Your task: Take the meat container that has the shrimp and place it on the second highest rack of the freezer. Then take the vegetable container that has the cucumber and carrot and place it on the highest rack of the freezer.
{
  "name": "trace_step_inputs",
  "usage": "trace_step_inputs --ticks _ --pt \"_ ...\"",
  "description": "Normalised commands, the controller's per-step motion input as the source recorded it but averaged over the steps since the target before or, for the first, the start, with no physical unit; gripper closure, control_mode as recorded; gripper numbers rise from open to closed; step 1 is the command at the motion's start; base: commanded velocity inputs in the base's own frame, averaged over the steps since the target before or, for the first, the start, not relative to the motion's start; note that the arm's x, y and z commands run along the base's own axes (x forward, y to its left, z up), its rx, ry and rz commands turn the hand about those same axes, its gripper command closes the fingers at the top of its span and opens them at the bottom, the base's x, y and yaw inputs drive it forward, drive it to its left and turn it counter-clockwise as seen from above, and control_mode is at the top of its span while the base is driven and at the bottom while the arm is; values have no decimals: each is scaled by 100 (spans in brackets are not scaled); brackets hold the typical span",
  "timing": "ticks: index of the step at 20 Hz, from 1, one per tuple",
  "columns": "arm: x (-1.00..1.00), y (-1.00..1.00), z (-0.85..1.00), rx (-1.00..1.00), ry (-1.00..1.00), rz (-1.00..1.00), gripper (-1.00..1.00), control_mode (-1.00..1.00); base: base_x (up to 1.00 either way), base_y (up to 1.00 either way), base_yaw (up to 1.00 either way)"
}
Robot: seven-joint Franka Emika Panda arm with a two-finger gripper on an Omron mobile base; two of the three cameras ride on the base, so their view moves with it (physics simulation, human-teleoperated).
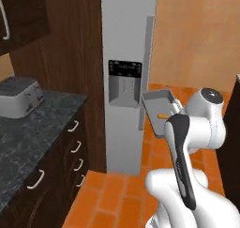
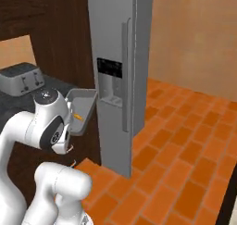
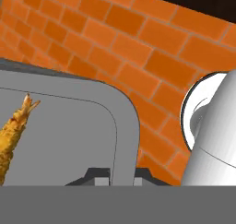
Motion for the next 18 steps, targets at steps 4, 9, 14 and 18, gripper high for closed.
trace_step_inputs --ticks 4,9,14,18 --pt "0 0 0 0 0 0 100 100 42 -78 -62" --pt "0 0 0 0 0 0 100 100 84 -69 -48" --pt "0 0 0 0 0 0 100 100 100 -44 -15" --pt "0 0 0 0 0 0 100 100 100 -59 18"
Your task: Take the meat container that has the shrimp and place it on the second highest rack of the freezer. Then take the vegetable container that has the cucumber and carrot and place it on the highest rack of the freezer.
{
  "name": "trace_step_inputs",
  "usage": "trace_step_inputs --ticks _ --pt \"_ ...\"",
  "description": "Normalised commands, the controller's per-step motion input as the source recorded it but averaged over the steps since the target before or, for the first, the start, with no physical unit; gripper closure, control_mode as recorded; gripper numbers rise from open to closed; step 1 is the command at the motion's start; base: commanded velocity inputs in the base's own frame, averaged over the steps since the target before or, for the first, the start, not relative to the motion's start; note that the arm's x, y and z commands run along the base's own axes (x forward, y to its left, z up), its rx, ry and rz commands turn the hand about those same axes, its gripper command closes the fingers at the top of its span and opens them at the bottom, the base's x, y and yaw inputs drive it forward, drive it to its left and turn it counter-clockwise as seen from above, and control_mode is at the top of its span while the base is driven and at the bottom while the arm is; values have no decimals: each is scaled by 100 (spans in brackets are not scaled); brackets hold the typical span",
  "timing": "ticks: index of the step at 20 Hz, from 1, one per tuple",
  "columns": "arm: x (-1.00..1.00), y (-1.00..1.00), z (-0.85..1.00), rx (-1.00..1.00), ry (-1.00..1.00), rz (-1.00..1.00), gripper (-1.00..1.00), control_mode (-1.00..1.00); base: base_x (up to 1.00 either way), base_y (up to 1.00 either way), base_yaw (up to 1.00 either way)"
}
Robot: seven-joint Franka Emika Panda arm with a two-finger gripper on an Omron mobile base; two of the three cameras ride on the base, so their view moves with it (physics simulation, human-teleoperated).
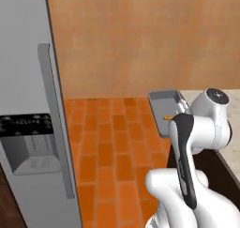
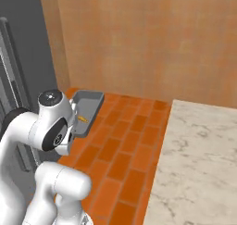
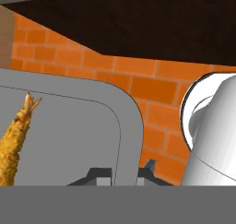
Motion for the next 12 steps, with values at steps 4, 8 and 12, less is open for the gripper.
trace_step_inputs --ticks 4,8,12 --pt "0 0 0 0 0 0 100 100 100 -57 27" --pt "0 0 0 0 0 0 100 100 100 -40 26" --pt "0 0 0 0 0 0 100 100 100 -16 9"
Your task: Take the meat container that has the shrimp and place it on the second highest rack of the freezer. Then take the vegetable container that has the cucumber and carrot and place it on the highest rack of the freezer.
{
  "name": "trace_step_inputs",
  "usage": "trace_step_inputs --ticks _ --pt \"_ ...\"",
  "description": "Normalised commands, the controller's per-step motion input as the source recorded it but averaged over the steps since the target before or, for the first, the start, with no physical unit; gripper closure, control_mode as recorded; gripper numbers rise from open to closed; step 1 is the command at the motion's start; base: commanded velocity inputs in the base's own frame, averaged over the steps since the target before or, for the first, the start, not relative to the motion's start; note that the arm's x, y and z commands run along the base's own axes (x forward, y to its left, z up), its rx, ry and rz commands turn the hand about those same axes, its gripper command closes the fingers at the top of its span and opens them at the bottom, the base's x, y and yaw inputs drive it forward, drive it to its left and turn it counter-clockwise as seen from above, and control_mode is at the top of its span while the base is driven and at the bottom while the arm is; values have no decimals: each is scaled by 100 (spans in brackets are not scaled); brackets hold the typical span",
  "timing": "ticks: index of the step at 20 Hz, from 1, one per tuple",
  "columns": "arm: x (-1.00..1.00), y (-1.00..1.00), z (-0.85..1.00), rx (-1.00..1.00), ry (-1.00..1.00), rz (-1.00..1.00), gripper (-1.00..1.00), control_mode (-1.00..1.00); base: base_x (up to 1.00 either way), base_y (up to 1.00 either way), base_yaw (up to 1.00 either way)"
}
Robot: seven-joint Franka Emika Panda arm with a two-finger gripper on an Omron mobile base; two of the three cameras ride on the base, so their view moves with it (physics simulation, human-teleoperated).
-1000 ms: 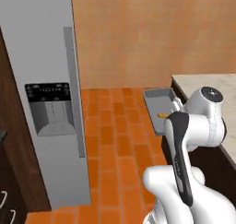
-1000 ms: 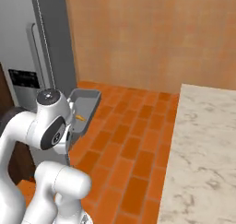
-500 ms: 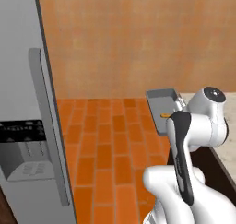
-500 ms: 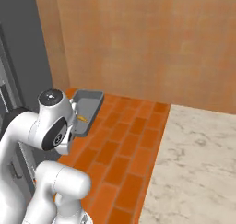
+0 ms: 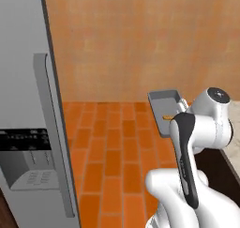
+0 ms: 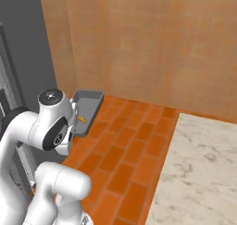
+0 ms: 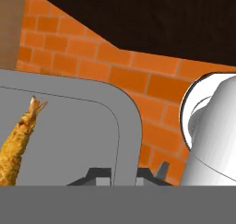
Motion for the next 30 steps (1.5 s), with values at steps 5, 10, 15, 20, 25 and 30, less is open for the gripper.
trace_step_inputs --ticks 5,10,15,20,25,30 --pt "0 0 0 0 0 0 100 100 100 17 -21" --pt "0 0 0 0 0 0 100 100 100 -12 0" --pt "0 0 0 0 0 0 100 100 100 -25 9" --pt "0 0 0 0 0 0 100 100 96 -3 58" --pt "0 0 0 0 0 0 100 100 17 -2 100" --pt "0 0 0 0 0 0 100 100 0 1 100"
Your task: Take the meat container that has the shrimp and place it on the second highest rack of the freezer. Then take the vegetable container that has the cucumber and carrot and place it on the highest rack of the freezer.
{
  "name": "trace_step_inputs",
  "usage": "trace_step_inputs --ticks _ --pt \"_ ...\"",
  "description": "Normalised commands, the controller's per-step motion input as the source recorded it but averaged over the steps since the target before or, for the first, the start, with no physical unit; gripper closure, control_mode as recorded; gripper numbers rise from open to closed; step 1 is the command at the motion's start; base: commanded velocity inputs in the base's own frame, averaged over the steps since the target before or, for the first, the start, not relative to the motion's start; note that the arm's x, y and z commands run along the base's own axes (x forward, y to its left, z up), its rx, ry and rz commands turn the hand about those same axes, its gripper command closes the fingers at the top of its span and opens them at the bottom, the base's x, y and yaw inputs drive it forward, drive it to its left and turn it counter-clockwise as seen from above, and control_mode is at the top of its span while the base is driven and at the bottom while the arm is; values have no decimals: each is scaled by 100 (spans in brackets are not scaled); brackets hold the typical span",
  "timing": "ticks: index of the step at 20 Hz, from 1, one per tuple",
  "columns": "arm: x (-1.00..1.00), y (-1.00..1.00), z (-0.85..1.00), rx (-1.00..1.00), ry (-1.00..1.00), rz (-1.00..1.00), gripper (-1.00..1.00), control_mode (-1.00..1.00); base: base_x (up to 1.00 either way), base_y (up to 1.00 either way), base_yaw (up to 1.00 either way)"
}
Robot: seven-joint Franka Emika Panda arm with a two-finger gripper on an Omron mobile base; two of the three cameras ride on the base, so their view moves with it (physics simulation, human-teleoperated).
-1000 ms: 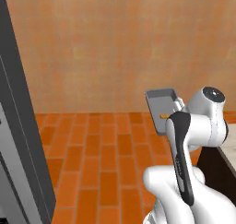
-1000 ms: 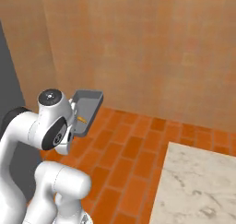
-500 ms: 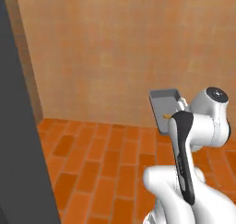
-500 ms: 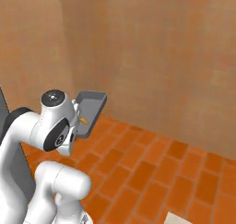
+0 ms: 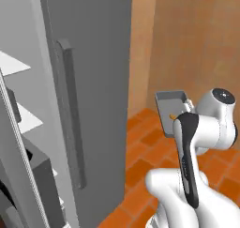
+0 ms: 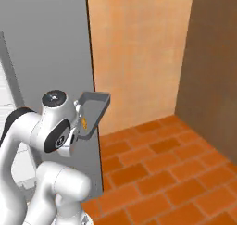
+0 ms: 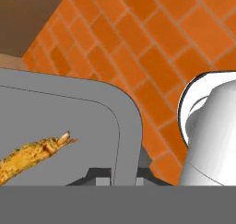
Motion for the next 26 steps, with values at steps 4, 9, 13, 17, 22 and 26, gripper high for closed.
trace_step_inputs --ticks 4,9,13,17,22,26 --pt "0 0 0 0 0 0 100 100 0 0 100" --pt "0 0 0 0 0 0 100 100 0 -2 100" --pt "0 0 0 0 0 0 100 100 0 -8 95" --pt "0 0 0 0 0 0 100 100 5 -18 71" --pt "0 0 0 0 0 0 100 100 49 -65 32" --pt "0 0 0 0 0 0 100 100 32 -27 18"
